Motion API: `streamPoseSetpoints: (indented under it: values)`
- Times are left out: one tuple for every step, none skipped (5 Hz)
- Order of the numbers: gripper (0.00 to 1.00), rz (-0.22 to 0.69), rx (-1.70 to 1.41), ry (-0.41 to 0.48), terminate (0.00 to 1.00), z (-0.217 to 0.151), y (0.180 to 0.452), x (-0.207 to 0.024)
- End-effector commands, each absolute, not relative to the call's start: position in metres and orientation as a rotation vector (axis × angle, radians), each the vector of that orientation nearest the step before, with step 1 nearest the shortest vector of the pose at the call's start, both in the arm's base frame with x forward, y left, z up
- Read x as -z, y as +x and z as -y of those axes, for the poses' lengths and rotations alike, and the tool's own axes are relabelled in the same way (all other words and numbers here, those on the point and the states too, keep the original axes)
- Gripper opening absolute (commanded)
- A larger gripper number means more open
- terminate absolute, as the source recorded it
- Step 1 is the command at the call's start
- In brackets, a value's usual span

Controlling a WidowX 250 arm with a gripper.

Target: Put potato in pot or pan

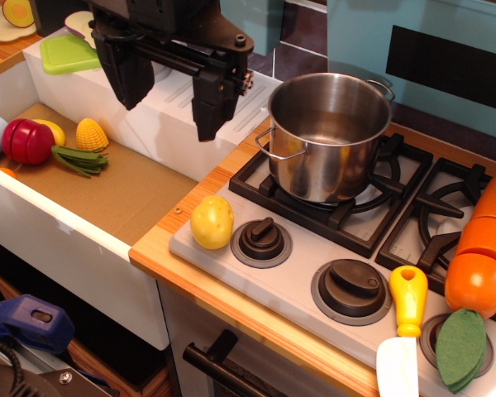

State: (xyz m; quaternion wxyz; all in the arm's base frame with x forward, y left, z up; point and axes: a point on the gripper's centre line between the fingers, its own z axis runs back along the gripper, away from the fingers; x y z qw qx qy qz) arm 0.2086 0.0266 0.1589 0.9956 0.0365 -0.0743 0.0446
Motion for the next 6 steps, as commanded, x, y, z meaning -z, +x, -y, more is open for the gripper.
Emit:
streamPoseSetpoints:
  values:
    - [1.00,0.149,-0.089,0.073,0.00,-0.027,0.209,-0.159]
    - [1.00,0.166,-0.086,0.013,0.00,-0.027,0.219,-0.142]
    - [1.00,0.190,-0.077,-0.017,0.00,-0.030,0.228,-0.119]
    - [1.00,0.220,-0.096,-0.016,0.00,-0.032,0.237,-0.097]
    - [1.00,0.234,-0.104,-0.048,0.00,-0.034,0.237,-0.076]
    - [1.00,0.226,-0.107,-0.092,0.00,-0.035,0.238,-0.062]
